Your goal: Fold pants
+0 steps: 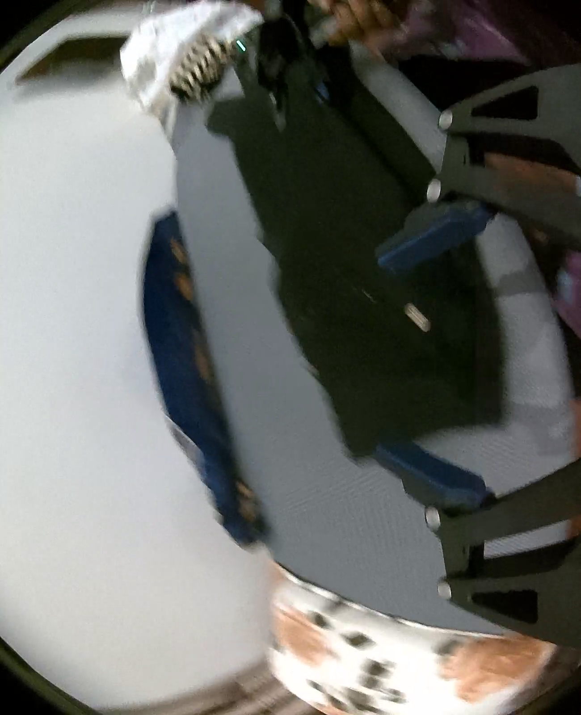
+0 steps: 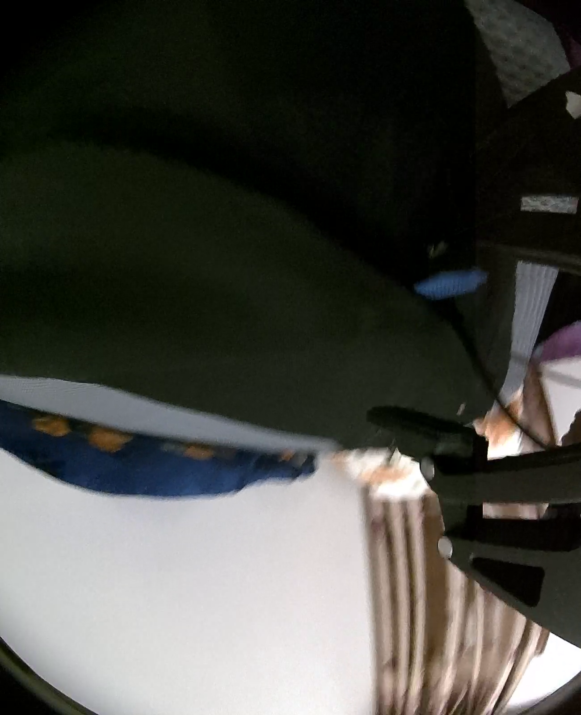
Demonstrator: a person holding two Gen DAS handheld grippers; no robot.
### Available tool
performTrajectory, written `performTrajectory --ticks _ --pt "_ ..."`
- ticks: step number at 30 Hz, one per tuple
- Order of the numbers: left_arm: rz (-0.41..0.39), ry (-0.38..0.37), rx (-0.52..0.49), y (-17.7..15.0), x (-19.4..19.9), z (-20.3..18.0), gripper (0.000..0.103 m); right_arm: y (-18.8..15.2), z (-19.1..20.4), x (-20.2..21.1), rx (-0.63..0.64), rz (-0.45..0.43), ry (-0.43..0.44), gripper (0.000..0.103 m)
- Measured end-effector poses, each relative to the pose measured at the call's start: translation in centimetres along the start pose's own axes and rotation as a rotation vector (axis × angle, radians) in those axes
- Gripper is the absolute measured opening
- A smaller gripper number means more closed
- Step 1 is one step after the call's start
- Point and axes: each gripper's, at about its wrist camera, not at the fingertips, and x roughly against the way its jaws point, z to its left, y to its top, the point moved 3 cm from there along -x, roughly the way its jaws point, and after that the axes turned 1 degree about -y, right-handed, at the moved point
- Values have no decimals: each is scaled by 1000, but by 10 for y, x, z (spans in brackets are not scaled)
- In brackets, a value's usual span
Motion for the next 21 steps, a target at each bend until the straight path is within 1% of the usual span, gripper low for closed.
performTrajectory --ticks 1,2,3,5,7,8,10,12,15,17,21 --pt "-19 -45 -8 11 -3 -12 91 5 -1 4 -8 -10 23 52" --pt "-27 -96 -7 21 -9 -23 91 11 -3 7 -14 -15 44 52" --pt "-24 -172 -2 32 -17 -39 91 18 -5 11 -23 -18 70 52" --pt "-4 -283 0 46 -37 -68 91 31 -9 19 -48 -40 109 52" --pt "16 -382 -4 56 -61 -101 91 43 -12 29 -61 -77 126 52" --pt "25 -424 -20 59 -72 -119 91 48 -12 35 -61 -98 131 54" --pt "49 -454 -62 64 -94 -146 91 62 -13 45 -52 -131 138 55" --pt "77 -491 -104 62 -110 -174 91 77 -14 54 -49 -156 159 57" --pt "120 -546 -119 62 -124 -200 91 101 -12 66 -39 -193 185 59" --pt "130 -550 -135 62 -130 -211 91 117 -11 69 -23 -195 191 62" --pt "142 -544 -134 63 -136 -223 91 146 -11 68 -40 -203 200 60"
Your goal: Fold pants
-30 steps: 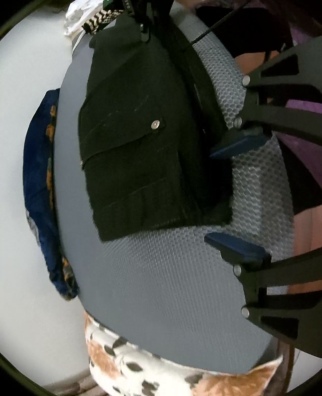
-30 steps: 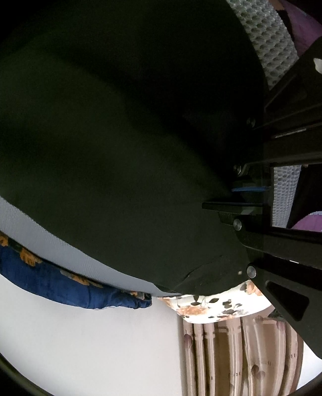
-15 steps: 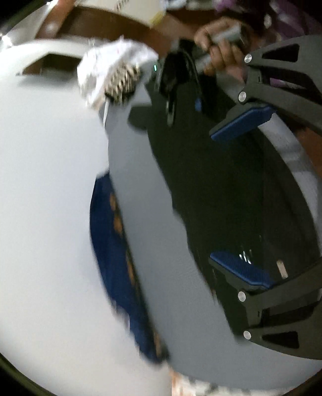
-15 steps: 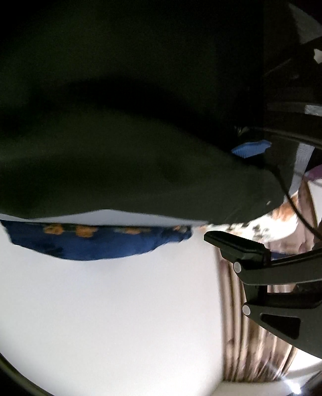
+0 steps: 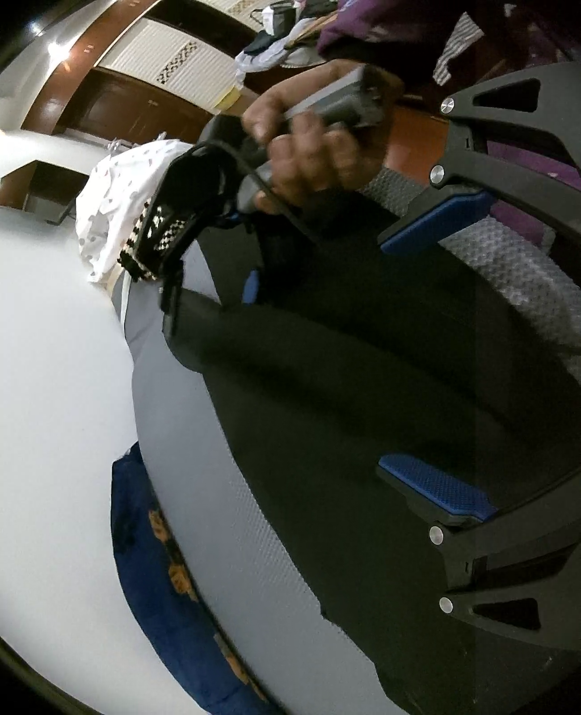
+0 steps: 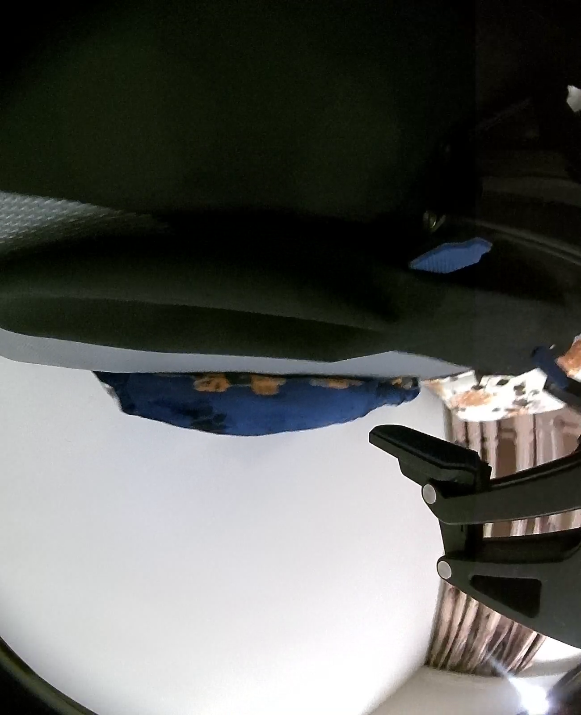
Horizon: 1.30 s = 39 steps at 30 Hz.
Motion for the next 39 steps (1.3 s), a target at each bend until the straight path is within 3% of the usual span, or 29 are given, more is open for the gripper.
performTrajectory --ticks 4,6,7,10,15,17,20,22,24,30,35,39 --pt "-25 -17 35 4 -4 1 90 29 3 2 -12 -30 -10 61" --pt "-42 -8 50 6 -8 0 85 37 4 3 8 -17 -25 61" --pt "-48 -10 57 7 -9 -1 81 38 6 2 18 1 -25 57" --pt "-85 4 57 12 -6 -5 74 37 13 -8 125 69 -127 18" --pt "-72 22 9 21 -13 -22 71 43 22 -7 159 98 -144 14" --pt "-34 -32 23 24 -14 -28 71 41 26 -5 153 94 -136 14" --pt "-52 -218 112 28 -6 -36 73 31 33 -8 134 90 -149 14" --pt "-12 -331 219 30 -15 -32 73 28 33 -2 105 95 -141 14" --pt "25 -396 346 28 -31 -22 73 25 32 5 75 102 -138 14" --pt "23 -458 624 20 -52 17 73 19 32 21 91 107 -133 14" --pt "42 -539 795 10 -66 26 73 16 23 31 52 105 -90 14" --pt "-20 -596 973 -1 -69 35 73 13 25 33 46 101 -70 14"
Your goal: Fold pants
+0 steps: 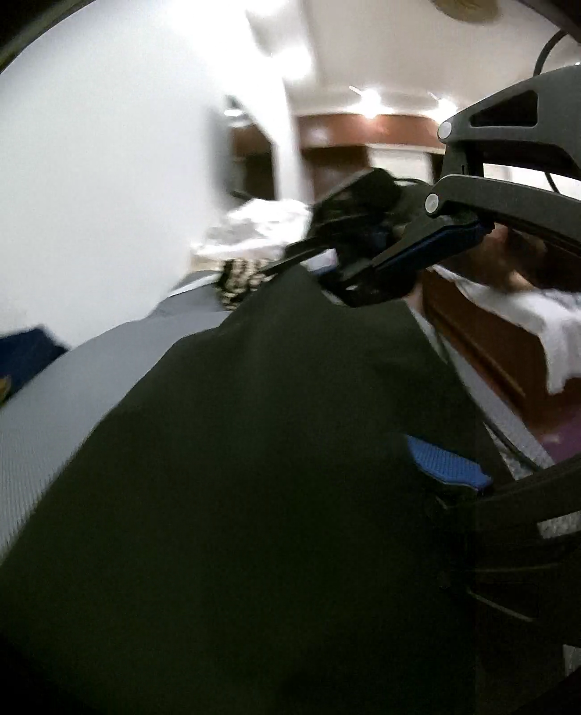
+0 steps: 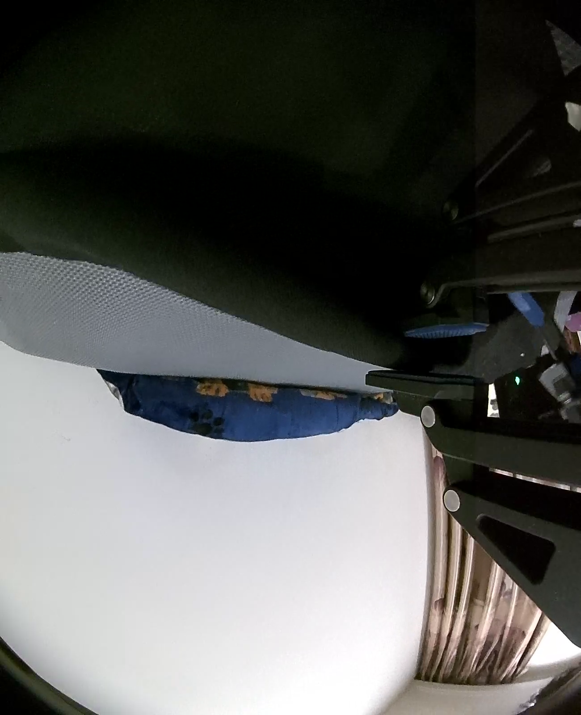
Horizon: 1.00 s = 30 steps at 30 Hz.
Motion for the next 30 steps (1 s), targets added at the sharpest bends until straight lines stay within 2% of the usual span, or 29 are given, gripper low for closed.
performTrajectory --ticks 6,13,14,18,19,21,23,24,26,28,30 --pt "-152 -19 162 5 10 23 73 -7 6 8 -2 -6 14 14" --pt "-252 -14 107 16 11 12 73 -16 -6 19 -47 -27 9 14" --pt "-257 -3 92 16 12 11 71 -17 -9 20 -58 -27 8 14" --pt "-221 71 7 17 14 12 34 -22 -22 25 -87 -32 -2 14" --pt "-196 89 -8 16 16 15 30 -24 -25 25 -92 -32 -1 14" --pt "-152 74 13 14 15 19 30 -26 -31 26 -102 -34 4 15" --pt "-154 60 22 13 17 21 30 -26 -38 26 -131 -32 28 17" --pt "-160 55 12 12 19 19 30 -26 -43 26 -145 -35 34 20" --pt "-169 34 5 11 23 14 30 -23 -53 29 -178 -55 56 38" --pt "-175 19 -13 10 27 7 30 -17 -60 31 -205 -76 86 51" --pt "-174 -3 -10 9 30 3 30 -9 -64 32 -227 -87 130 52"
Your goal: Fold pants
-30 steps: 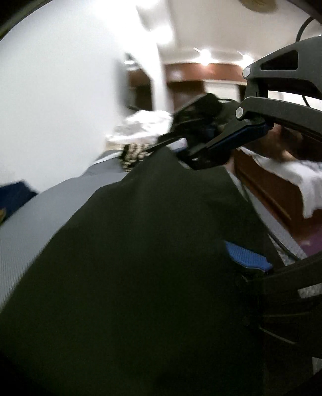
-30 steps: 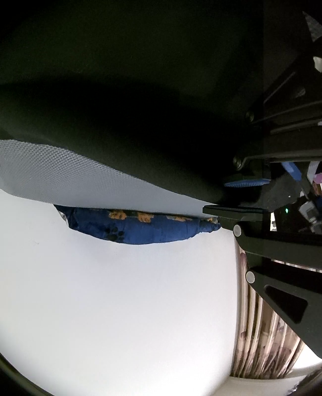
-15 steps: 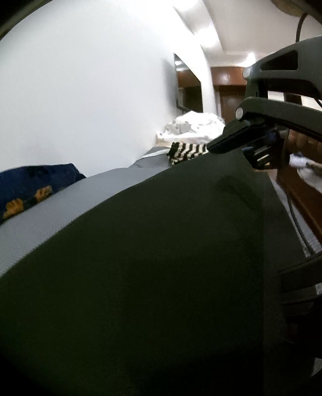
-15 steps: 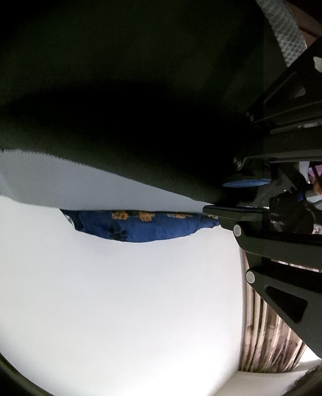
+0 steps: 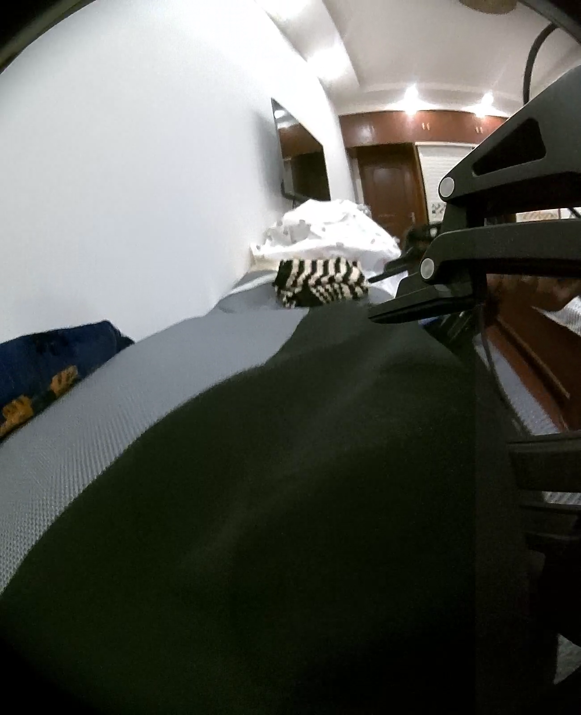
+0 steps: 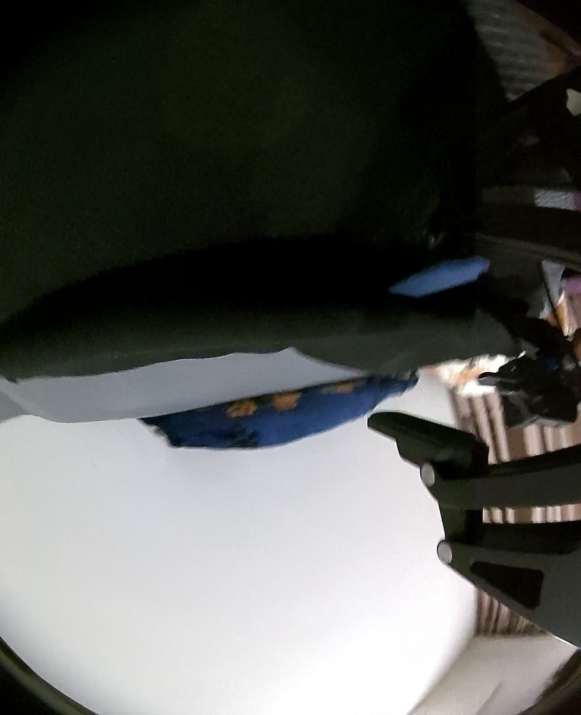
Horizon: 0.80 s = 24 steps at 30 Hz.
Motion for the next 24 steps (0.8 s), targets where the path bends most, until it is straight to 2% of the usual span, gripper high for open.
performTrajectory --ticks 3,5,7,9,12,15,19,22,24 --pt "3 -15 22 -1 6 0 30 19 6 3 15 -51 23 52" --pt "-2 -35 52 -1 10 2 30 32 12 6 19 -72 65 60" --pt "-3 -54 64 -1 11 -1 30 41 16 11 20 -104 83 62" --pt "-2 -64 56 -1 11 -7 30 50 24 20 32 -144 121 67" --pt "11 -74 36 -2 9 -13 30 56 35 27 74 -170 136 68" --pt "27 -67 32 -2 7 -13 30 59 40 31 94 -185 132 68" --pt "50 -50 23 -4 6 -12 30 61 55 46 148 -276 126 68" --pt "58 -52 32 -5 6 -11 30 63 62 55 164 -275 135 68" --pt "62 -59 44 -3 5 -11 30 59 57 62 158 -247 73 70"
